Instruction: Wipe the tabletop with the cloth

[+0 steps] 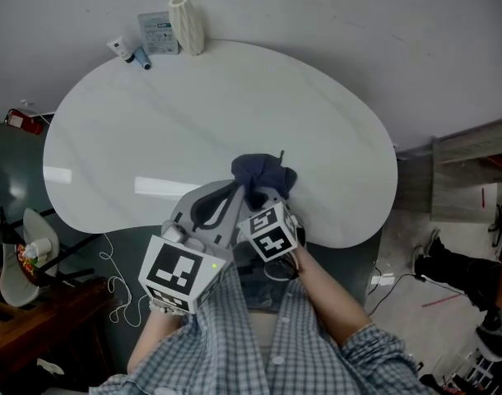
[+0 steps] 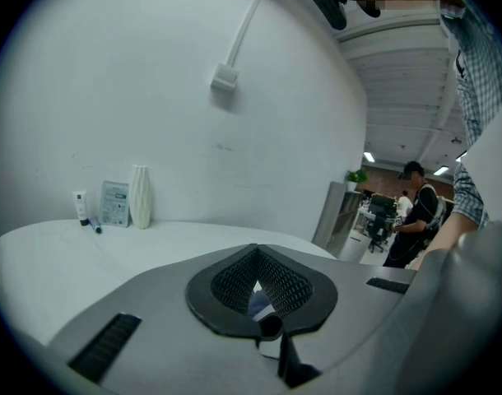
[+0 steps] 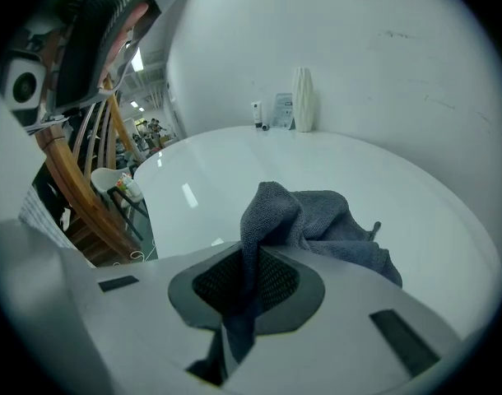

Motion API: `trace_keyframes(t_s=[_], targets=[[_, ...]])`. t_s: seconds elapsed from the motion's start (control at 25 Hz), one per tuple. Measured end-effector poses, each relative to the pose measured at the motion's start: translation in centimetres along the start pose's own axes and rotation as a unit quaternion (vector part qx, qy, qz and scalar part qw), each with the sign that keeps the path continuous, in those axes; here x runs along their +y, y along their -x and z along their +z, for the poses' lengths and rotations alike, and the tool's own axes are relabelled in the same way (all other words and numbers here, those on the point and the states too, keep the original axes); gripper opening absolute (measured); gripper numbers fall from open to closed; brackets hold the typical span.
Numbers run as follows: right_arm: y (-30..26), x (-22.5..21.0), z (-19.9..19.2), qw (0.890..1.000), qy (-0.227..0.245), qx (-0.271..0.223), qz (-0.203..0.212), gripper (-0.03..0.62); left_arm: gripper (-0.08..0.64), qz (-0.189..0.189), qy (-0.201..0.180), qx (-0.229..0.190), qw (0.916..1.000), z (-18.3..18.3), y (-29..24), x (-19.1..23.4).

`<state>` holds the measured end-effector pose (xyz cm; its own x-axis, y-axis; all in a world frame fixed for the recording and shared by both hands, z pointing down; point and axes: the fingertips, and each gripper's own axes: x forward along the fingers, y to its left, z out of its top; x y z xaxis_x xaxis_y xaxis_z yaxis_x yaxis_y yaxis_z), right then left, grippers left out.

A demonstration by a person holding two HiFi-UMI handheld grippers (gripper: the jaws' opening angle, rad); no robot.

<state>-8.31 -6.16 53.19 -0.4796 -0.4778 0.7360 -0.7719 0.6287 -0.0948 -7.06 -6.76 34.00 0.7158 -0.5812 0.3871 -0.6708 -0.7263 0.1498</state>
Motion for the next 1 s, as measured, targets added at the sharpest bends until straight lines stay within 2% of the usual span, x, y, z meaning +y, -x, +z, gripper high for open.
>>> trace_keyframes(t_s=[0.48,0.68,1.0], targets=[[2.3,-4.2,-2.1,0.999,-0.036,0.008,0.007,0.023,0.006,0.011,0.003,-0.011,0.9999,2.3,-3.5,-1.0],[3.2,-5.6,-2.9,0.999,-0.037,0.014,0.008,0.023,0.006,0.015,0.001,-0.015,0.9998,3.0,-4.5,-1.3],[5.2,-8.7,-4.5,0.998,-0.056,0.009,-0.014,0.023,0.006,0.016,0.002,-0.014,0.9998,3.4,-5.8,-1.7]])
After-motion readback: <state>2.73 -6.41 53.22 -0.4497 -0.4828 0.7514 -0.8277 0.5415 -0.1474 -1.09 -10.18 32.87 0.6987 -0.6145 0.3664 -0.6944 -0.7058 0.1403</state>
